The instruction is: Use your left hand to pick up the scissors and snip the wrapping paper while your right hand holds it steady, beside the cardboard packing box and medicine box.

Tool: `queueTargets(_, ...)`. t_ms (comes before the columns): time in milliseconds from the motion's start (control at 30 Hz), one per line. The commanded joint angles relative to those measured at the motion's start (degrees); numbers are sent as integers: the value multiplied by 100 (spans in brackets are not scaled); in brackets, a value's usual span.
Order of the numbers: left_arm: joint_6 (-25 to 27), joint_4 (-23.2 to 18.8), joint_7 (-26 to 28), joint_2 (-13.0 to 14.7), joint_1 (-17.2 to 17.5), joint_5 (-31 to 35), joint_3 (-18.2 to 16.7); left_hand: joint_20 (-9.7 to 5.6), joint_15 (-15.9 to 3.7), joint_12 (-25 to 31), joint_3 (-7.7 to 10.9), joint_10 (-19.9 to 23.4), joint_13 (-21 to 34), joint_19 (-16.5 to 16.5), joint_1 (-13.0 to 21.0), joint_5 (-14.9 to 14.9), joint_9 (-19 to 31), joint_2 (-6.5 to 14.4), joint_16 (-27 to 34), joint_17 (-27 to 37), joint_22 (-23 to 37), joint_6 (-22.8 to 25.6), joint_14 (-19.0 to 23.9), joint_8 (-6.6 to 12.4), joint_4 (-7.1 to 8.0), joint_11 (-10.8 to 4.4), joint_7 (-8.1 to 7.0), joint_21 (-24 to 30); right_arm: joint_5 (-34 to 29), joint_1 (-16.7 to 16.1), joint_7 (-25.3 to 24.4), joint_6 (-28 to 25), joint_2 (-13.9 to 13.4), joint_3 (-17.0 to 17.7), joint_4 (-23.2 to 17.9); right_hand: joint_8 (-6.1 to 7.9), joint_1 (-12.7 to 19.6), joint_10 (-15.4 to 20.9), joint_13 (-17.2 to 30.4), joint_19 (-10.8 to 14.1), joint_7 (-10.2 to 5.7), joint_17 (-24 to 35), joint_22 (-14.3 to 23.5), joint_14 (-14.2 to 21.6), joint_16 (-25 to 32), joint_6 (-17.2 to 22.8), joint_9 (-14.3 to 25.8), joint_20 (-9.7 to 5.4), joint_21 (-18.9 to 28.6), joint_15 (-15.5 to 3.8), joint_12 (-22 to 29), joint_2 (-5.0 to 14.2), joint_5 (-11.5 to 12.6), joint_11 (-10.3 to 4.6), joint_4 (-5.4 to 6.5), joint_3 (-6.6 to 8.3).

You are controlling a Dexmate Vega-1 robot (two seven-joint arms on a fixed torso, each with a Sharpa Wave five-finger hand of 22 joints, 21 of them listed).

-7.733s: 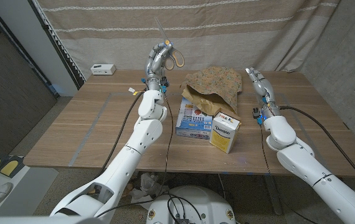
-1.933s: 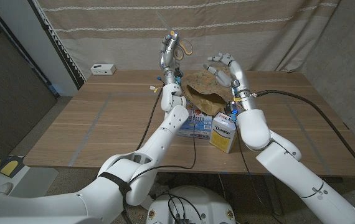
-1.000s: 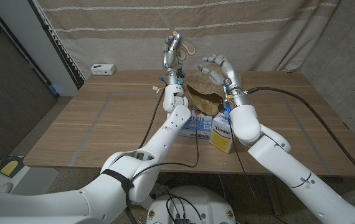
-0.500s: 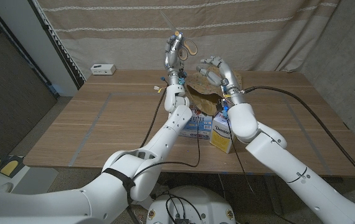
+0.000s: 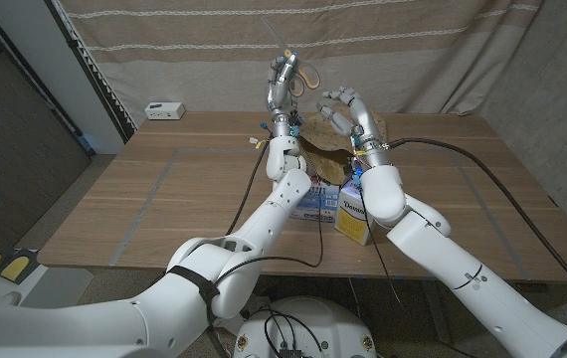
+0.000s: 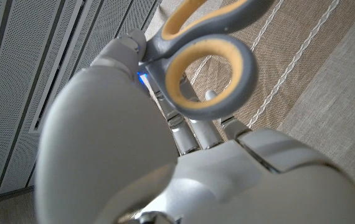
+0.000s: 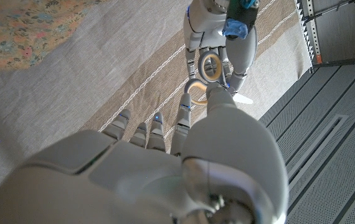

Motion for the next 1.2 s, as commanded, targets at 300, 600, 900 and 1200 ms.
queueTargets(300, -547, 487, -345, -211, -149, 101, -40, -771, -211, 52, 629, 82, 32, -25, 62, 44, 31, 20, 26, 12, 29, -11, 44, 25, 591, -67, 4, 25, -103, 92, -60, -91, 105, -98, 126, -51, -9, -259, 23, -53, 11, 15, 18, -75, 37, -255, 12, -36, 41, 34, -52, 33, -146, 100, 202, 274)
queueTargets(600, -483, 488, -426, -224, -146, 60, -45, -771, -211, 52, 629, 82, 32, -25, 62, 44, 31, 20, 26, 12, 29, -11, 44, 25, 591, -67, 4, 25, -76, 136, -49, -67, 140, -129, 210, -89, 0, -613, 15, -159, -172, 15, 18, -224, 17, -496, 7, -10, 27, 79, -114, 15, -272, 68, 331, 474)
queueTargets(900, -484, 455, -409, -204, -114, 115, -15, -771, -211, 52, 629, 82, 32, -25, 62, 44, 31, 20, 26, 12, 29, -11, 44, 25, 591, -67, 4, 25, 95, 164, 62, -37, 147, -100, 252, -78, 7, -679, 10, -179, -309, 11, 15, -259, 32, -600, 3, -14, 39, 44, -81, -2, -362, -130, 402, 597)
queueTargets(1200, -452, 407, -338, -182, -75, 196, 54, -771, -211, 52, 629, 82, 32, -25, 62, 44, 31, 20, 26, 12, 29, -11, 44, 25, 591, -67, 4, 25, 225, 174, 101, 116, 132, -72, 312, -85, 15, -880, 6, -283, -827, 8, 14, -374, 28, -841, 1, -44, 29, 2, -86, -9, -497, -214, 488, 761)
